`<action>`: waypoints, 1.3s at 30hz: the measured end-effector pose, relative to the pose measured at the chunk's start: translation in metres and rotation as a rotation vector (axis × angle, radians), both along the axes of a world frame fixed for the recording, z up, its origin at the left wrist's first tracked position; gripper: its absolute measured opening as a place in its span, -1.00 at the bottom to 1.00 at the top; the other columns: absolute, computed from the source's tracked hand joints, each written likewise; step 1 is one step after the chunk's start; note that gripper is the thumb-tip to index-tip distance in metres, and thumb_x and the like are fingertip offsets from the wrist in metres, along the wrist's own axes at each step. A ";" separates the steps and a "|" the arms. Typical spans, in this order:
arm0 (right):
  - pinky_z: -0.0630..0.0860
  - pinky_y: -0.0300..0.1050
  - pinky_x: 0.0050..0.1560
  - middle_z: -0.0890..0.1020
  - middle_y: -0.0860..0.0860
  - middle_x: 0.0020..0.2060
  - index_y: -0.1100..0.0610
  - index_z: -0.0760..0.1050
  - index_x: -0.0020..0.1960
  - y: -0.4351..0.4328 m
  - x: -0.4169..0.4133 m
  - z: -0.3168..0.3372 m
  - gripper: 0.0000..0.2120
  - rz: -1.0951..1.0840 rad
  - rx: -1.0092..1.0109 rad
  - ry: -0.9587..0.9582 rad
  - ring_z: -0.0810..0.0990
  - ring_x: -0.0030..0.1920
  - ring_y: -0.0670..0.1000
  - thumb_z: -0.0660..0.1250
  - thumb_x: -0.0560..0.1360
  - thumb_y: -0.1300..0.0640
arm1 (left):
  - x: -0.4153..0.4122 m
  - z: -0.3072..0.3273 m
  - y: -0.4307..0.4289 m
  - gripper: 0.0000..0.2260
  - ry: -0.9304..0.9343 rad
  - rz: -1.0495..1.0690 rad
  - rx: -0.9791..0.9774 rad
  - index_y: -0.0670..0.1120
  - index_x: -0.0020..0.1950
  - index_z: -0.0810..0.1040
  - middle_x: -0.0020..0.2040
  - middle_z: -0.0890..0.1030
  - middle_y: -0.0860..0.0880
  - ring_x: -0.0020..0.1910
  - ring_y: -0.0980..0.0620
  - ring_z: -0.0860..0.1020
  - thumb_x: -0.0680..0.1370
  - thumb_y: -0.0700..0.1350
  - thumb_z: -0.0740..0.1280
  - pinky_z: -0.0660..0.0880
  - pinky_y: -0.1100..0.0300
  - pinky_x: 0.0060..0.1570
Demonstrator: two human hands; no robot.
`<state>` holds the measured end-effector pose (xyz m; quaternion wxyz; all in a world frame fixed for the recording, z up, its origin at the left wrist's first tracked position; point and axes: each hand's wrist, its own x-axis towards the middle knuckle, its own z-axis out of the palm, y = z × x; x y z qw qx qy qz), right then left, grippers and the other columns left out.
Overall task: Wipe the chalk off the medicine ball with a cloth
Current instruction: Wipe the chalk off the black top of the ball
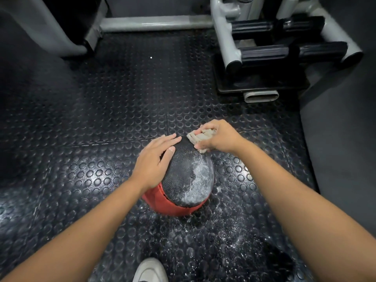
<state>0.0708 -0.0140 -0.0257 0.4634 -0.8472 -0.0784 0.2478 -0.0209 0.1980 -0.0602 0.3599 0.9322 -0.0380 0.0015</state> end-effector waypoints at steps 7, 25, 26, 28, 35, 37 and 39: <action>0.52 -0.01 0.16 0.59 -0.04 -0.01 0.01 0.68 -0.07 0.000 -0.013 -0.016 -0.83 -0.098 -0.003 -0.154 0.57 0.08 0.05 0.53 0.38 0.20 | -0.001 0.000 -0.002 -0.63 -0.004 0.025 -0.007 0.18 0.39 0.47 0.40 0.41 0.26 0.43 0.26 0.23 0.64 0.09 0.05 0.13 0.20 0.40; 0.40 -0.49 0.05 0.64 -0.10 -0.01 0.05 0.70 -0.10 -0.003 -0.048 0.004 -0.86 0.074 0.071 -0.222 0.57 0.05 -0.19 0.56 0.35 0.15 | 0.005 -0.001 0.004 -0.65 0.016 0.050 -0.057 0.21 0.34 0.50 0.35 0.43 0.30 0.41 0.24 0.30 0.64 0.05 0.06 0.23 0.11 0.42; 0.41 -0.49 0.07 0.64 -0.10 -0.01 0.04 0.70 -0.11 -0.006 -0.051 0.003 -0.86 0.079 0.080 -0.241 0.57 0.04 -0.19 0.56 0.34 0.16 | 0.005 -0.001 0.002 -0.65 0.015 0.042 -0.053 0.21 0.34 0.50 0.36 0.44 0.29 0.41 0.24 0.30 0.64 0.05 0.05 0.22 0.12 0.42; 0.45 -0.40 0.11 0.64 -0.10 -0.04 -0.01 0.69 -0.14 -0.013 -0.049 -0.002 -0.83 0.058 0.084 -0.251 0.58 0.03 -0.17 0.56 0.33 0.20 | 0.005 0.001 -0.003 -0.64 0.007 0.031 -0.041 0.19 0.35 0.50 0.37 0.45 0.26 0.39 0.26 0.28 0.63 0.04 0.06 0.19 0.15 0.42; 0.47 -0.17 0.19 0.64 -0.09 -0.06 0.15 0.70 -0.17 -0.012 -0.039 -0.006 -0.89 -0.003 0.035 -0.263 0.59 0.02 -0.12 0.55 0.33 0.29 | 0.008 0.001 -0.003 -0.68 0.001 0.036 -0.034 0.17 0.35 0.50 0.35 0.44 0.27 0.37 0.27 0.30 0.67 -0.02 0.09 0.20 0.16 0.40; 0.43 -0.24 0.23 0.63 -0.12 0.00 0.14 0.70 -0.17 -0.001 -0.052 0.001 -0.92 0.117 0.031 -0.301 0.57 0.11 -0.09 0.54 0.35 0.26 | 0.011 -0.001 0.001 -0.65 0.013 0.046 -0.050 0.17 0.34 0.51 0.35 0.47 0.25 0.38 0.22 0.34 0.64 0.02 0.07 0.24 0.14 0.40; 0.41 -0.24 0.24 0.63 -0.17 0.01 0.11 0.71 -0.16 -0.001 -0.060 -0.001 -0.92 0.163 0.037 -0.365 0.57 0.13 -0.09 0.52 0.37 0.26 | 0.014 -0.003 0.001 -0.65 0.026 0.038 -0.066 0.17 0.33 0.52 0.34 0.48 0.24 0.37 0.21 0.35 0.63 0.03 0.07 0.26 0.12 0.41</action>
